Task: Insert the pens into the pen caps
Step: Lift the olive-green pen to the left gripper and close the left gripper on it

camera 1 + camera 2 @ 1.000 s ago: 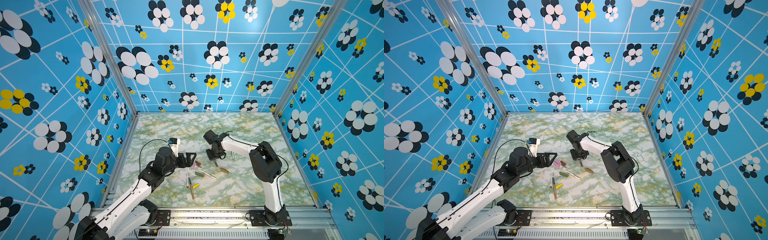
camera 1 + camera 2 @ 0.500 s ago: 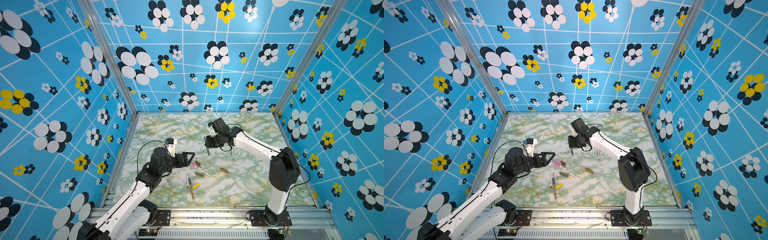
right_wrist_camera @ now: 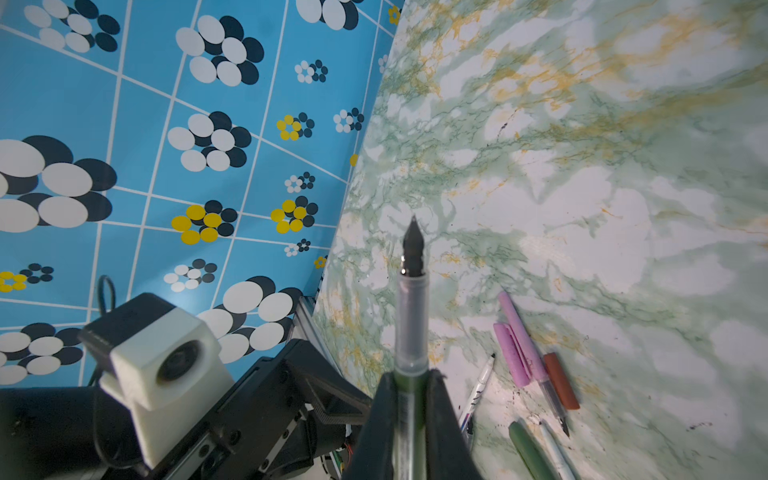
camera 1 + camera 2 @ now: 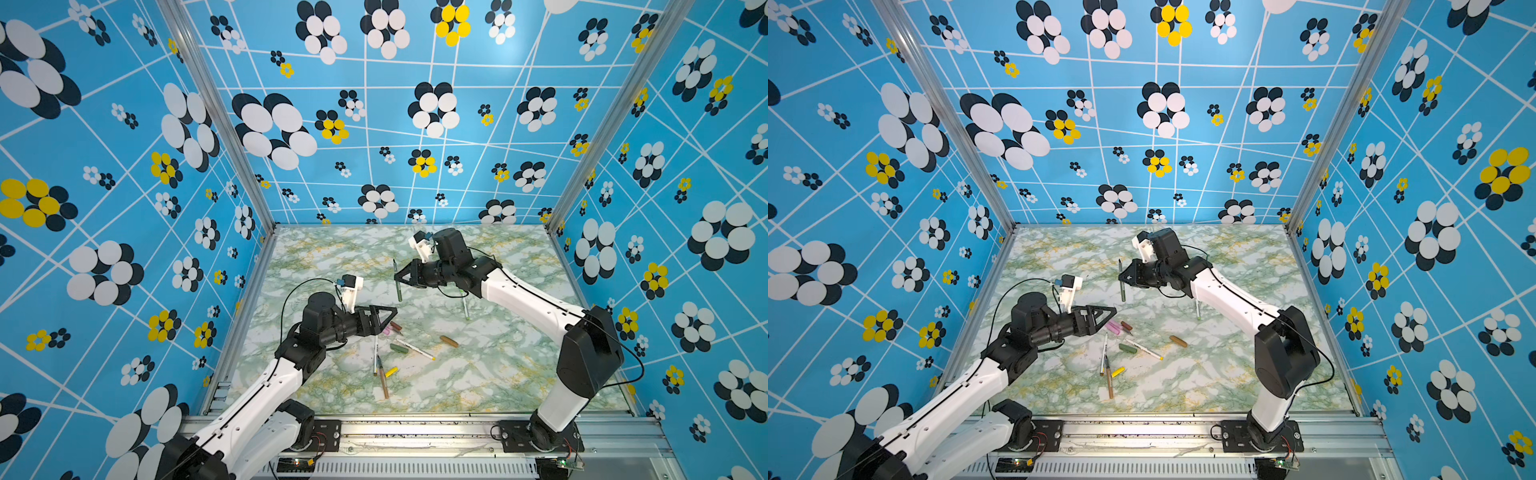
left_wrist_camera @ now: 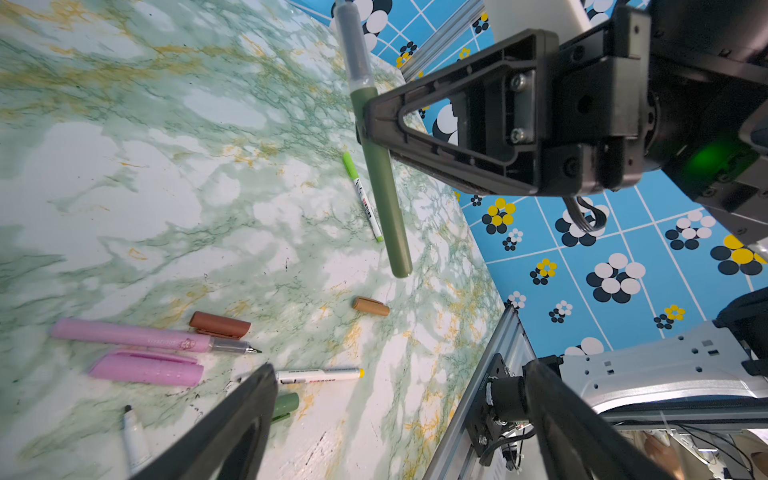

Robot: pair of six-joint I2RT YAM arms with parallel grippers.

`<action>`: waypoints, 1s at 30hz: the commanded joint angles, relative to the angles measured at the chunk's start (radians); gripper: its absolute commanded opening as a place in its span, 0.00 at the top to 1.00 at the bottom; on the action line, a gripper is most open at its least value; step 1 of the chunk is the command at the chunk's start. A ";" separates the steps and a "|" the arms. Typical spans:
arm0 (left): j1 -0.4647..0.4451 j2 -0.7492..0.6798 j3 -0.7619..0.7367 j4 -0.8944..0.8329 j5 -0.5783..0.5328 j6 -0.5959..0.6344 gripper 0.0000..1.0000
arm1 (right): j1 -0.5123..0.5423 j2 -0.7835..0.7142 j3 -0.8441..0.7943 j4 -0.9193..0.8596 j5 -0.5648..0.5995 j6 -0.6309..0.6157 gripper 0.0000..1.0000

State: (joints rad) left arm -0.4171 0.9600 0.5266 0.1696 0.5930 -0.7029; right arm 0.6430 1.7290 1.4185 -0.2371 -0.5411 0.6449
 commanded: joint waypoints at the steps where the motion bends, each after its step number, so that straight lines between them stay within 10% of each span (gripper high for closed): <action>1: 0.006 0.047 0.044 0.087 0.032 -0.026 0.08 | 0.016 -0.038 -0.024 0.057 -0.068 0.019 0.95; 30: -0.031 0.216 0.121 0.185 0.038 -0.059 0.64 | 0.039 -0.059 -0.100 0.151 -0.103 0.070 0.95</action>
State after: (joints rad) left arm -0.4408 1.1706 0.6144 0.3443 0.6365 -0.7734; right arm 0.6739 1.6932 1.3338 -0.1097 -0.6346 0.7120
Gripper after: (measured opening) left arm 0.365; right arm 0.127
